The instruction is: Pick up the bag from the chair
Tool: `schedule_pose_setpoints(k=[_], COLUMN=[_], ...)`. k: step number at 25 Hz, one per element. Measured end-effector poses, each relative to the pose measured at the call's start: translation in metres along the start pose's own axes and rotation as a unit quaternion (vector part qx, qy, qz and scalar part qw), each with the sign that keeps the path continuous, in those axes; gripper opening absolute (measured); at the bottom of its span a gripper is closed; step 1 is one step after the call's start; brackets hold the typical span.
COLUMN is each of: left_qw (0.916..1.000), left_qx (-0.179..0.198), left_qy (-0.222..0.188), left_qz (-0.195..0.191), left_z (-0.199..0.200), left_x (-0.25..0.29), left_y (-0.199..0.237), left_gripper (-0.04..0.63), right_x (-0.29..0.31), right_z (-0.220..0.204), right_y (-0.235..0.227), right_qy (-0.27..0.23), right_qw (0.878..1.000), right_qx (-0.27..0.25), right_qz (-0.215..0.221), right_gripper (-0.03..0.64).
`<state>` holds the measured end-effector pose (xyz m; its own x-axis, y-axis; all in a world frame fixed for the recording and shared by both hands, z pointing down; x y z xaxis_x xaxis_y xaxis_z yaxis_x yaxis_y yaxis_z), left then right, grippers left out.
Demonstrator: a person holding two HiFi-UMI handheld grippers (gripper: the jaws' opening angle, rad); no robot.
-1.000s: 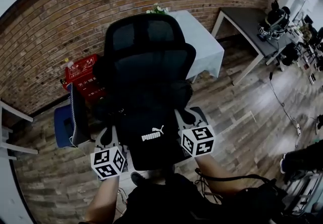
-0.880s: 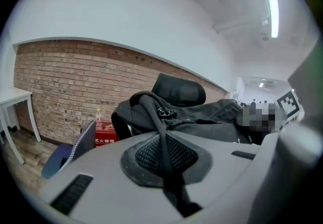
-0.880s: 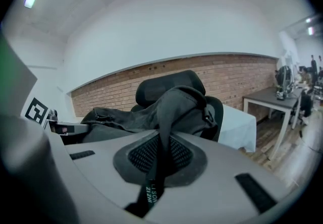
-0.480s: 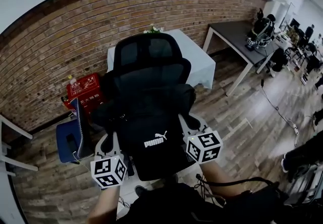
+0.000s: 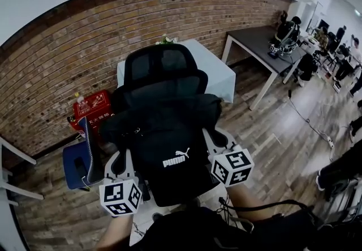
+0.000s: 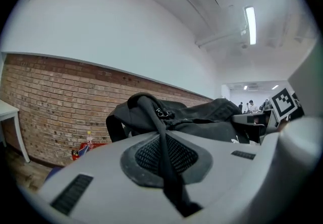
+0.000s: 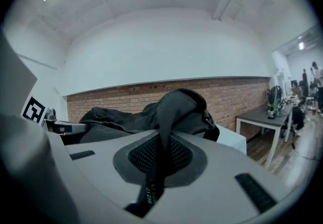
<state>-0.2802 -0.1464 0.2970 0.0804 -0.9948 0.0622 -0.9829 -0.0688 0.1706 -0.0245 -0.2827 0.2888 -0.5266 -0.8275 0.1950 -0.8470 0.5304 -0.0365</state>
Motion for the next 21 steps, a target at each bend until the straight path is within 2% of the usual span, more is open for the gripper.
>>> schedule_pose_setpoints(k=[21], left_qw=[0.9992], left_qx=[0.030], left_qy=[-0.022], left_qz=[-0.012], left_z=[0.019], left_x=[-0.001], left_y=[-0.017], left_gripper=[0.018], right_x=[-0.023], right_z=[0.017], right_y=[-0.009], right_qy=[-0.034], right_qw=[0.999], right_qx=[0.008], right_qz=[-0.010], right_gripper=[0.026])
Point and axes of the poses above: the fingertips, and each gripper's own axes: x forward along the fingers, y to its left, z out of its top, the point moved 5 cm from there along -x, backward along the fingers, and after that the axes turned 12 degrees about -z, right-handed, at the moved point
